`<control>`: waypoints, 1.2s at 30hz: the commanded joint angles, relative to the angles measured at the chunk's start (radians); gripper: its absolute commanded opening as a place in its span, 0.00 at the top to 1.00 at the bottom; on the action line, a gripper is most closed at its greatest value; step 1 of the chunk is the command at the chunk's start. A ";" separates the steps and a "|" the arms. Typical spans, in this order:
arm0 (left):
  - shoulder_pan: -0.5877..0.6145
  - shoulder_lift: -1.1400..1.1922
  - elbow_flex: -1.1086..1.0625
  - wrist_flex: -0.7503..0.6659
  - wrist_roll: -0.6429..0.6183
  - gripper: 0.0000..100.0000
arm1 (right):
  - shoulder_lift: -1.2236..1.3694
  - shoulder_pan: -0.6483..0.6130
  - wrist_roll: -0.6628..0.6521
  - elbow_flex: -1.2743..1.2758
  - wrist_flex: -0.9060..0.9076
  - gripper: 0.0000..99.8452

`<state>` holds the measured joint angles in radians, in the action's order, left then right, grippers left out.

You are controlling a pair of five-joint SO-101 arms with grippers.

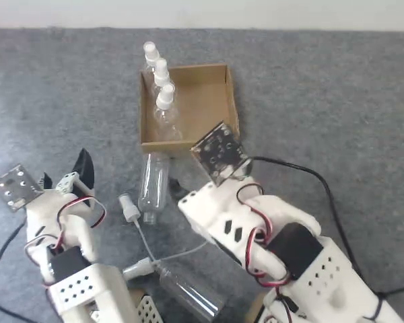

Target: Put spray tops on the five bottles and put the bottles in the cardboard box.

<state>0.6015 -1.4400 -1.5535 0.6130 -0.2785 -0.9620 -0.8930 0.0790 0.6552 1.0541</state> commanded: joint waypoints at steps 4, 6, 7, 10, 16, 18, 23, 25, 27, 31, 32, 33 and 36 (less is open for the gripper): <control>0.005 -0.018 0.008 -0.028 0.003 0.68 | -0.033 -0.128 -0.008 -0.011 0.147 0.73; 0.005 -0.018 0.008 -0.028 0.003 0.68 | -0.033 -0.168 -0.006 -0.011 0.191 0.72; 0.005 -0.018 0.008 -0.028 0.003 0.68 | -0.033 -0.185 -0.006 -0.011 0.211 0.72; 0.005 -0.018 0.008 -0.028 0.003 0.68 | -0.033 -0.231 -0.006 -0.011 0.265 0.72; 0.006 -0.018 0.008 -0.029 0.002 0.68 | -0.033 -0.254 -0.006 -0.009 0.328 0.72; 0.008 -0.018 0.008 -0.029 0.000 0.68 | -0.033 -0.254 -0.005 -0.009 0.340 0.72; 0.048 -0.018 0.010 -0.031 -0.002 0.68 | -0.033 -0.306 0.095 0.052 0.349 0.72; 0.060 -0.018 0.012 -0.031 -0.002 0.68 | -0.033 -0.340 0.132 0.089 0.349 0.72; 0.060 -0.018 0.012 -0.031 -0.002 0.68 | -0.033 -0.366 0.157 0.112 0.352 0.72; 0.060 -0.018 0.012 -0.031 -0.002 0.68 | -0.033 -0.400 0.195 0.141 0.346 0.72; 0.060 -0.018 0.012 -0.031 -0.002 0.68 | -0.033 -0.412 0.201 0.144 0.346 0.72; 0.060 -0.018 0.012 -0.031 -0.002 0.68 | -0.033 -0.427 0.210 0.144 0.346 0.72; 0.060 -0.018 0.012 -0.031 -0.002 0.68 | -0.033 -0.479 0.258 0.150 0.346 0.72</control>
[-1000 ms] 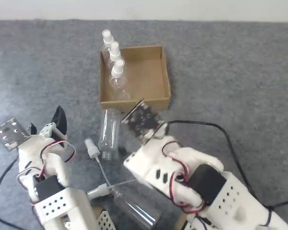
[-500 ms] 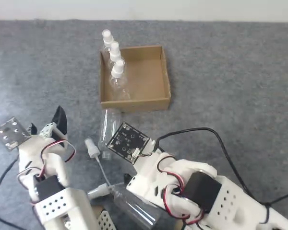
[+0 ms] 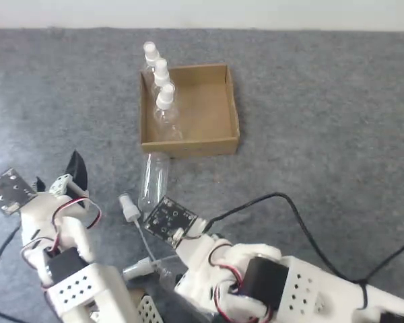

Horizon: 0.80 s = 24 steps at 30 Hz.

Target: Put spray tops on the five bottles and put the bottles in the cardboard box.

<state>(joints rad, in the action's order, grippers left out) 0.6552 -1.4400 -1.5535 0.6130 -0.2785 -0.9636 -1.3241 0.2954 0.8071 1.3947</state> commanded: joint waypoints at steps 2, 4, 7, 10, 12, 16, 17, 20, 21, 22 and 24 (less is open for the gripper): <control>0.006 -0.018 0.012 -0.031 -0.002 0.68 | -0.031 -0.087 0.061 0.020 -0.015 0.72; 0.006 -0.018 0.012 -0.031 -0.002 0.68 | -0.031 -0.116 0.068 0.061 -0.056 0.72; 0.006 -0.018 0.012 -0.031 -0.002 0.68 | -0.031 -0.134 0.064 0.110 -0.127 0.72; 0.006 -0.018 0.012 -0.031 -0.002 0.68 | -0.022 -0.134 0.063 0.161 -0.200 0.72; 0.006 -0.018 0.012 -0.031 -0.002 0.68 | -0.022 -0.134 0.061 0.196 -0.248 0.72; 0.006 -0.018 0.012 -0.031 -0.002 0.68 | -0.022 -0.136 0.061 0.258 -0.329 0.72; 0.006 -0.018 0.012 -0.031 -0.002 0.68 | -0.022 -0.136 0.061 0.276 -0.349 0.72; 0.006 -0.018 0.012 -0.031 -0.002 0.68 | -0.021 -0.136 0.061 0.333 -0.406 0.72; 0.006 -0.018 0.012 -0.031 -0.002 0.68 | -0.021 -0.136 0.061 0.350 -0.424 0.72; 0.005 -0.018 0.012 -0.031 -0.002 0.68 | -0.021 -0.134 0.061 0.368 -0.438 0.72; 0.005 -0.018 0.012 -0.031 -0.002 0.68 | -0.021 -0.131 0.060 0.394 -0.455 0.73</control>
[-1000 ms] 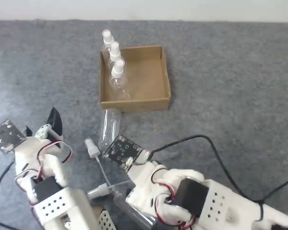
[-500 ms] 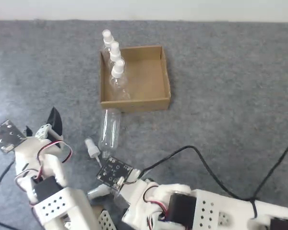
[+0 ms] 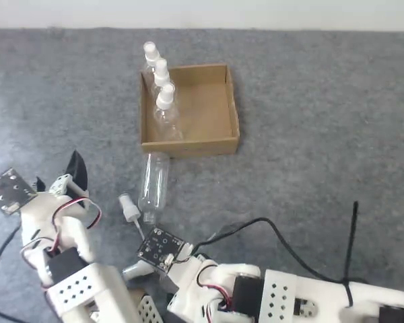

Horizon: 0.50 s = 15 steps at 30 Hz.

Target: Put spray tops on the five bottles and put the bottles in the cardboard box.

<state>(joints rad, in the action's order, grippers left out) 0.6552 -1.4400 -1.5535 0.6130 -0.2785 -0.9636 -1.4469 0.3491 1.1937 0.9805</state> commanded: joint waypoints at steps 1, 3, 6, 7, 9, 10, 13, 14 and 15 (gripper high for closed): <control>0.003 -0.018 0.012 -0.031 -0.002 0.68 | -0.021 -0.007 0.006 0.015 -0.044 0.73; 0.003 -0.018 0.010 -0.031 -0.002 0.68 | -0.021 -0.005 -0.002 0.021 -0.042 0.73; 0.003 -0.018 0.010 -0.031 -0.002 0.68 | -0.021 -0.004 -0.028 0.023 -0.036 0.73; 0.003 -0.018 0.010 -0.031 -0.002 0.68 | -0.021 -0.001 -0.028 0.028 -0.039 0.73; 0.003 -0.018 0.010 -0.031 -0.002 0.68 | -0.021 0.015 -0.029 0.041 -0.045 0.73; 0.003 -0.018 0.010 -0.031 -0.002 0.68 | -0.021 0.024 -0.029 0.043 -0.045 0.73; 0.002 -0.018 0.010 -0.031 0.000 0.68 | -0.021 0.042 -0.029 0.043 -0.045 0.73; 0.002 -0.018 0.010 -0.031 0.000 0.68 | -0.021 0.042 -0.029 0.041 -0.045 0.73; 0.002 -0.018 0.010 -0.031 0.000 0.68 | -0.019 0.042 -0.029 0.041 -0.058 0.73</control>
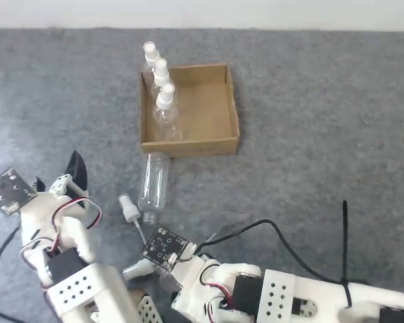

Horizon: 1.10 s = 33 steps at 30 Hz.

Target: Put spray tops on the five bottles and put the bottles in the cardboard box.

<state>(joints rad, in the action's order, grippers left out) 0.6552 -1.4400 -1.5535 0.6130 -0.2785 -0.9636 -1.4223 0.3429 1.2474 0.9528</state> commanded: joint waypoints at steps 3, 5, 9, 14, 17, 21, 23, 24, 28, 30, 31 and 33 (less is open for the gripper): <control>0.002 -0.018 0.010 -0.031 0.000 0.68 | -0.012 0.018 -0.021 0.008 -0.093 0.73; 0.002 -0.018 0.010 -0.031 0.000 0.68 | 0.013 0.018 -0.021 0.025 -0.148 0.73; 0.002 -0.018 0.010 -0.029 0.000 0.68 | 0.101 0.018 -0.018 0.021 -0.185 0.75; 0.002 -0.018 0.010 -0.029 0.000 0.68 | 0.148 0.019 -0.021 0.000 -0.193 0.86; 0.002 -0.018 0.010 -0.029 0.000 0.68 | 0.140 0.019 -0.023 0.002 -0.186 0.88; 0.002 -0.018 0.010 -0.029 0.000 0.68 | 0.137 0.021 -0.023 0.006 -0.170 0.88; 0.002 -0.018 0.010 -0.028 0.002 0.68 | 0.136 0.028 -0.034 -0.006 -0.127 0.88; 0.002 -0.018 0.010 -0.028 0.002 0.68 | 0.136 0.042 -0.057 -0.020 -0.104 0.88; 0.002 -0.018 0.010 -0.028 0.002 0.68 | 0.136 0.165 -0.133 -0.098 0.002 0.88; 0.002 -0.018 0.010 -0.026 0.002 0.68 | 0.136 0.222 -0.157 -0.124 0.031 0.88; 0.002 -0.018 0.010 -0.026 0.002 0.68 | 0.136 0.246 -0.170 -0.133 0.041 0.88; 0.002 -0.018 0.010 -0.026 0.002 0.68 | 0.136 0.292 -0.216 -0.138 0.048 0.88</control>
<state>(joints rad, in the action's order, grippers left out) 0.6552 -1.4400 -1.5535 0.6130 -0.2785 -0.8224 -1.1999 0.1941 1.1815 0.9789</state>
